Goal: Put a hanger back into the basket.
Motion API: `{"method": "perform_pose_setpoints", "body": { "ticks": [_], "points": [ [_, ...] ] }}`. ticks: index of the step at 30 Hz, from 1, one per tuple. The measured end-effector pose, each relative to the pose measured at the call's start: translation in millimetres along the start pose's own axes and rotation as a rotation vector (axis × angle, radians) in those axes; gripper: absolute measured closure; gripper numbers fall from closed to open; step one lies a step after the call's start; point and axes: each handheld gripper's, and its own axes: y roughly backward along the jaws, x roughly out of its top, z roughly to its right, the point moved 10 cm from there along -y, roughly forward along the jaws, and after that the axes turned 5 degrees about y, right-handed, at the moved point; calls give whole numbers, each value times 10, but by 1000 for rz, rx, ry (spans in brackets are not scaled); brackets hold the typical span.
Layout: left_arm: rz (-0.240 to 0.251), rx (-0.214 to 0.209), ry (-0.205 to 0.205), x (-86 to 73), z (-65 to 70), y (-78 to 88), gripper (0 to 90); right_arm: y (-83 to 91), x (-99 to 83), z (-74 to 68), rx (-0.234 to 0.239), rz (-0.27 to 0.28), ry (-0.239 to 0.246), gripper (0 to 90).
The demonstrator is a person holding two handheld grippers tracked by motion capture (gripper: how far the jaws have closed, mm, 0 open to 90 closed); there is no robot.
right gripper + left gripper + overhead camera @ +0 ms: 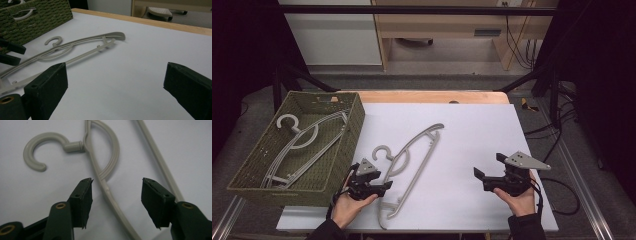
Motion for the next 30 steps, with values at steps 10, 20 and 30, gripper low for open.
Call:
{"method": "perform_pose_setpoints", "body": {
  "ticks": [10, 20, 30],
  "points": [
    [-69, 9, 18, -91, -11, -121, 605, -8, -10, -8, 2, -9, 5, 56],
    [-120, 72, 1, -81, -25, -154, 690, -11, -9, -18, 4, -10, 5, 57],
    [-151, 66, 23, -51, -29, -169, 713, -16, -11, -23, 7, -10, 1, 58]
  ]
}}
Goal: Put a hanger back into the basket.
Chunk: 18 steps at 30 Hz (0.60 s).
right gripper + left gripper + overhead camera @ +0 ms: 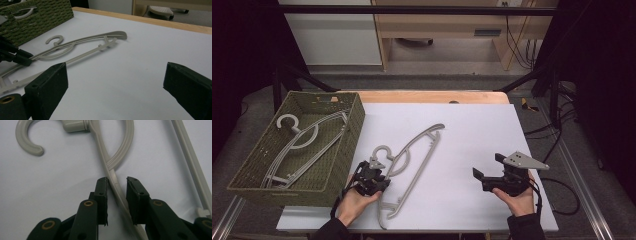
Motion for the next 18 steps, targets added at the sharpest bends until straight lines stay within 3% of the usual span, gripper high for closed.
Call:
{"method": "perform_pose_setpoints", "body": {
  "ticks": [3, 8, 11, 14, 18],
  "points": [
    [7, 12, -16, -2, 2, 2, 714, -1, -2, 0, 0, -1, -2, 58],
    [59, -5, 5, 66, 33, -62, 694, 3, -4, 7, -1, -1, 2, 59],
    [54, 32, -13, 93, 66, -91, 642, 2, 1, -2, 2, 0, -5, 59],
    [53, 48, -17, 113, 74, -102, 720, 6, 0, 4, 0, 0, -2, 59],
    [30, 63, -38, 129, 86, -105, 732, 11, 8, 3, 2, 5, 0, 60]
  ]
}}
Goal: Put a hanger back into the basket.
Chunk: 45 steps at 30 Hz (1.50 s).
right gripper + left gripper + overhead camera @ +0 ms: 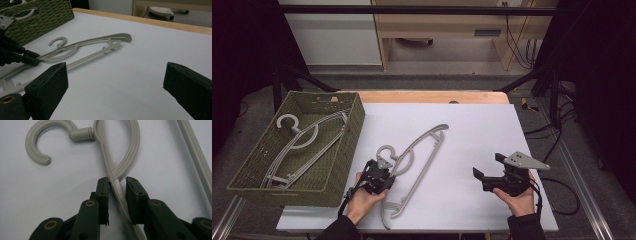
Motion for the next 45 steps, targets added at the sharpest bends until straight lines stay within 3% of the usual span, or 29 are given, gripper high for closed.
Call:
{"method": "perform_pose_setpoints", "body": {
  "ticks": [8, 10, 18, 24, 27, 29, 32, 41, 45],
  "points": [
    [14, -72, -19, 33, 81, -21, 788, 0, -1, 7, 0, 0, 2, 60],
    [24, -78, -40, 44, 80, -24, 795, -1, -5, 7, 0, -1, 2, 60],
    [20, -109, -59, 40, 100, -17, 810, -1, -8, 7, 2, -2, 1, 62],
    [11, -105, -65, 31, 100, 2, 798, 2, -6, 6, 2, -1, -2, 64],
    [-6, -108, -71, 18, 118, 41, 700, 7, -4, 8, 4, 1, -1, 64],
    [3, -106, -77, 6, 123, 97, 685, 11, 1, 7, 4, 4, -6, 64],
    [-44, -91, -87, -86, 89, 146, 627, 23, 5, 12, 2, 5, -6, 64],
    [-86, -79, -87, -268, 56, 209, 621, 37, 14, 14, 3, 9, -11, 64],
    [-97, -63, -83, -286, 101, 219, 680, 34, 8, 15, 4, 6, -7, 64]
  ]
}}
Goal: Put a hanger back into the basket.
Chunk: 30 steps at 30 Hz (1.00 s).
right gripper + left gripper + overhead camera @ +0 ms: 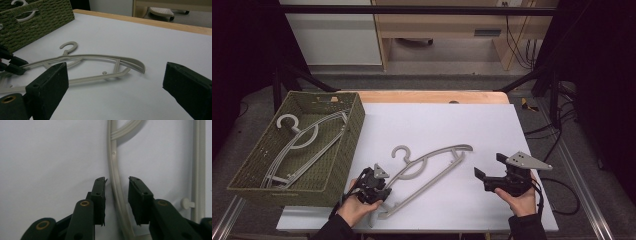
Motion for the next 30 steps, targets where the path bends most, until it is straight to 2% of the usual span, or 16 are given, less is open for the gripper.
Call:
{"method": "perform_pose_setpoints", "body": {
  "ticks": [2, 6, 8, 11, 13, 15, 18, 20, 22, 30],
  "points": [
    [-10, 10, 1, 0, 2, -3, 690, -1, -2, -2, 1, -3, -2, 65],
    [-49, -2, 20, 4, 2, -4, 695, -14, -9, -15, 3, -7, 2, 63],
    [-48, 12, 11, 4, 9, -6, 702, -19, -7, -27, 8, -7, 1, 63],
    [-44, -6, 21, 6, 3, -4, 730, -23, -10, -26, 6, -10, 1, 62],
    [-40, -6, 20, 10, -8, -6, 779, -20, -9, -30, 10, -10, 0, 62],
    [-51, -14, 20, 14, -20, -1, 784, -18, -7, -26, 10, -8, 0, 61],
    [-41, -23, 15, 13, -41, 3, 823, -7, -9, -8, 4, -9, -5, 61],
    [-26, -14, 22, 18, -34, -2, 824, 1, -9, -1, 6, -8, -5, 61],
    [-13, -6, 13, 22, -39, 2, 825, 4, -4, 3, 4, -5, -4, 61],
    [89, -31, 24, 115, -33, 121, 828, 6, -12, 11, 4, -7, -9, 62]
  ]
}}
